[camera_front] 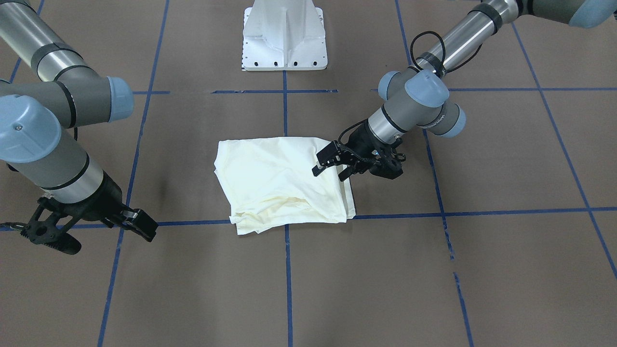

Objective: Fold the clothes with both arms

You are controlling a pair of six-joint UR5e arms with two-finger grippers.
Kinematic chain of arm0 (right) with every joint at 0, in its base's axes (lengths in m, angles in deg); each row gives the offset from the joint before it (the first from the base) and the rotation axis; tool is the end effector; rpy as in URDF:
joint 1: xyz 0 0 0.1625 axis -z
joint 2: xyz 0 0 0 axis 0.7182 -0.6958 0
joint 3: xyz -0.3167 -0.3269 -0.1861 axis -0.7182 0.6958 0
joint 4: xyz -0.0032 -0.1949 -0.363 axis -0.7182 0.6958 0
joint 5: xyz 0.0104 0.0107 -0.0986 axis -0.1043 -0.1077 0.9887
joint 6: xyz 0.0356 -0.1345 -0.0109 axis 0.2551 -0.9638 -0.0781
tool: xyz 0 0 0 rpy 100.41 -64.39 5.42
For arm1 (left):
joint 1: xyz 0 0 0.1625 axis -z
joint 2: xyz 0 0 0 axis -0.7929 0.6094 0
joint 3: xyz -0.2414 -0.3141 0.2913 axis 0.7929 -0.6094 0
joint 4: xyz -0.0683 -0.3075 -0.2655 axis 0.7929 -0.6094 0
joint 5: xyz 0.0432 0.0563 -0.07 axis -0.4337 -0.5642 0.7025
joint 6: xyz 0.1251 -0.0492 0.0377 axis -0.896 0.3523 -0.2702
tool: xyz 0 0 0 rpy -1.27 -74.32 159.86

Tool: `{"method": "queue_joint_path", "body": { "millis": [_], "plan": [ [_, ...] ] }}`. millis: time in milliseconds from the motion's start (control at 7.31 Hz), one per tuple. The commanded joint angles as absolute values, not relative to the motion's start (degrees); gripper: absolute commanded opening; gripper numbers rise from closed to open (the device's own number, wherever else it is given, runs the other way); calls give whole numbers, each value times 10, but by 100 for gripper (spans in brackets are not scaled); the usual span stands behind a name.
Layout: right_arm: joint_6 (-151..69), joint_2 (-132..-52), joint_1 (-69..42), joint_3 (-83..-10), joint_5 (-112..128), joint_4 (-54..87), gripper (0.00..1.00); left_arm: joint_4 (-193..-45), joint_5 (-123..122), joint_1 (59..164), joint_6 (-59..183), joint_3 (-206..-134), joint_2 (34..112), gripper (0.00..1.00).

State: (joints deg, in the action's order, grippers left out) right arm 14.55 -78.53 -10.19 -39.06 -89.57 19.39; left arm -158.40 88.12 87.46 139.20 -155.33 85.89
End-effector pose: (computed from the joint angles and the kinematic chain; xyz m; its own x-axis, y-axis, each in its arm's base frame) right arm -0.3765 -0.6707 0.4100 0.5715 0.3735 0.7307 -0.3694 0.9122 -0.1773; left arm 0.5843 -0.5123 0.3701 0.0732 -0.0909 -0.9932 0.2558 0.9642 -0.0694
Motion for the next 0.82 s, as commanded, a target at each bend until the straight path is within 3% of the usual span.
{"method": "queue_joint_path", "body": {
  "millis": [0,684],
  "plan": [
    [144,-787,-105,-402,-895,206,100,-1587,883,852,1399,-1550,865,100],
    [144,-783,-105,-422,-894,236,100,-1614,946,824,1412,-1590,827,100]
  ]
}}
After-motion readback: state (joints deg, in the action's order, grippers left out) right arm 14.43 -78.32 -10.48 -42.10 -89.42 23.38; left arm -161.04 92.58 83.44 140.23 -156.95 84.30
